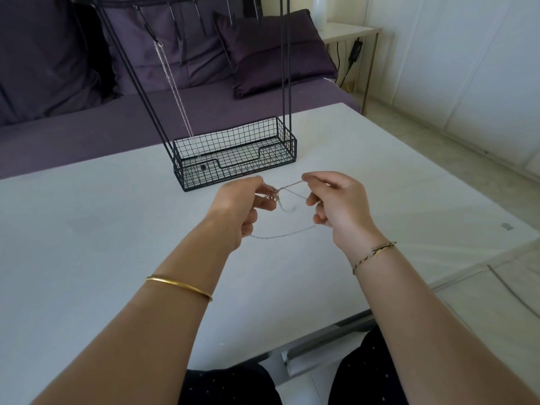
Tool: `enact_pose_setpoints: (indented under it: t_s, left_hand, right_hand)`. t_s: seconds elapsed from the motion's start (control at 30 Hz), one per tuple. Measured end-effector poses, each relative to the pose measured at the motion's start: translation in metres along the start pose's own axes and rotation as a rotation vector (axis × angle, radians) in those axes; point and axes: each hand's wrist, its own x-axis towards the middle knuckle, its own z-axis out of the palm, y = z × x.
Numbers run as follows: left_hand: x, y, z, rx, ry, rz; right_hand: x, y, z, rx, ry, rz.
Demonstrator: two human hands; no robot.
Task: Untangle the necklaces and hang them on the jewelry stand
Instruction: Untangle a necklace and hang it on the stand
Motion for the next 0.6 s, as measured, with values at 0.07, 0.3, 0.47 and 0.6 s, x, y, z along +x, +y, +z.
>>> enact_pose_setpoints:
  t_s: [0.07,0.3,0.47,0.6]
  left_hand:
    - [0.0006,-0.0001,-0.0002,-0.021,0.002,-0.002]
    - [-0.0002,0.0002,0.001,-0.146,-0.03,-0.031]
    - [0.0008,-0.0005,0.0029,-0.129,0.043,-0.015]
    - [0.0019,-0.0009,0.0011,-0.129,0.119,0.003]
  right_hand:
    - [0.0006,-0.0007,-0.0006,0.061,0.016,0.053]
    - [0.0023,-0.0019,-0.0032,0.146,0.008,0.239]
    - [0.0,-0.0032,-0.0042,0.043,-0.048,0.251]
    - [-0.0034,-0.0082,-0.0036,-0.079,-0.144,0.195]
